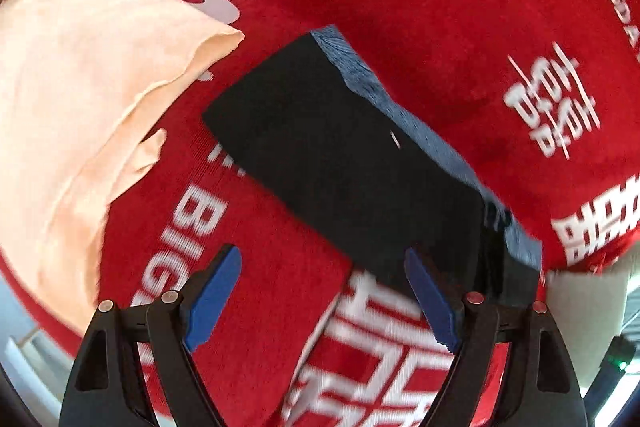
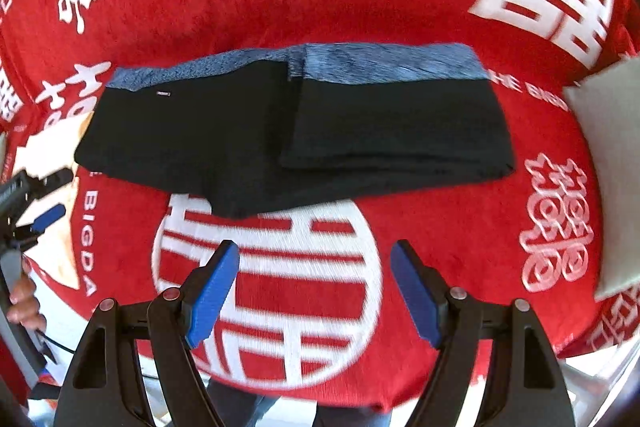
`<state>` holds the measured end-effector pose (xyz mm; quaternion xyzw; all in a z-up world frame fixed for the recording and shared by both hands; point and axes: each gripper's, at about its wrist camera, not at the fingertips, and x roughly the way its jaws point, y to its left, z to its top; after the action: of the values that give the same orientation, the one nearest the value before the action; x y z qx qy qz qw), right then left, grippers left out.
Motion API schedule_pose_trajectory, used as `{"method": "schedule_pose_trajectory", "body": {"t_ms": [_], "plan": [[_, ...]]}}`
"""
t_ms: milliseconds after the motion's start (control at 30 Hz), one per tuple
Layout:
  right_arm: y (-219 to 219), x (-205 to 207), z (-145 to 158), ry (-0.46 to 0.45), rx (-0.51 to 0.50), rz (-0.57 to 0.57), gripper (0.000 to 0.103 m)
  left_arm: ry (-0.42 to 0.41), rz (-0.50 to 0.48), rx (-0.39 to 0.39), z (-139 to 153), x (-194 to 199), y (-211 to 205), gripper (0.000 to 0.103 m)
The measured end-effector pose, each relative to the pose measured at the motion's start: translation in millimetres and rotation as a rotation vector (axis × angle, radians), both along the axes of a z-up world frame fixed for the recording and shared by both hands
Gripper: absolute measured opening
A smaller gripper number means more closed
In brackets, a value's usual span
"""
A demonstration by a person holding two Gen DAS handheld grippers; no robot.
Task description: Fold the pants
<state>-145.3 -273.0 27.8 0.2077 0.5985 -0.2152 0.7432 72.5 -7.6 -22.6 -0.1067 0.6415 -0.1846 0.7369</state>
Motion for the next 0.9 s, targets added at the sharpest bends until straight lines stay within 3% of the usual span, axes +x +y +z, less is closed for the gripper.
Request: {"method": "schedule_pose_trajectory", "body": {"t_ms": [200,333,500,700,833,900], "plan": [[13,30,-32,-0.033,0.007,0.066,0.081,0.007,0.014,-0.051,-41,19,0,0.085],[21,38,-39,-0.055,0.038,0.083,0.081,0.043,0.043,-0.137,-58,21,5,0.085],[28,41,-39,-0.065,0.050,0.116,0.081,0.021,0.062,-0.208,-62,27,4,0.085],[24,44,-40,-0.069,0.062,0.109,0.081,-0.009,0.070,-0.214,-66,34,-6,0.085],[22,46,-37,-0.079,0.062,0.110,0.081,-0.062,0.077,-0.269,-49,35,-10,0.085],[22,47,-37,-0.079,0.060,0.113,0.081,-0.061,0.064,-0.231,-55,39,-15,0.085]]}}
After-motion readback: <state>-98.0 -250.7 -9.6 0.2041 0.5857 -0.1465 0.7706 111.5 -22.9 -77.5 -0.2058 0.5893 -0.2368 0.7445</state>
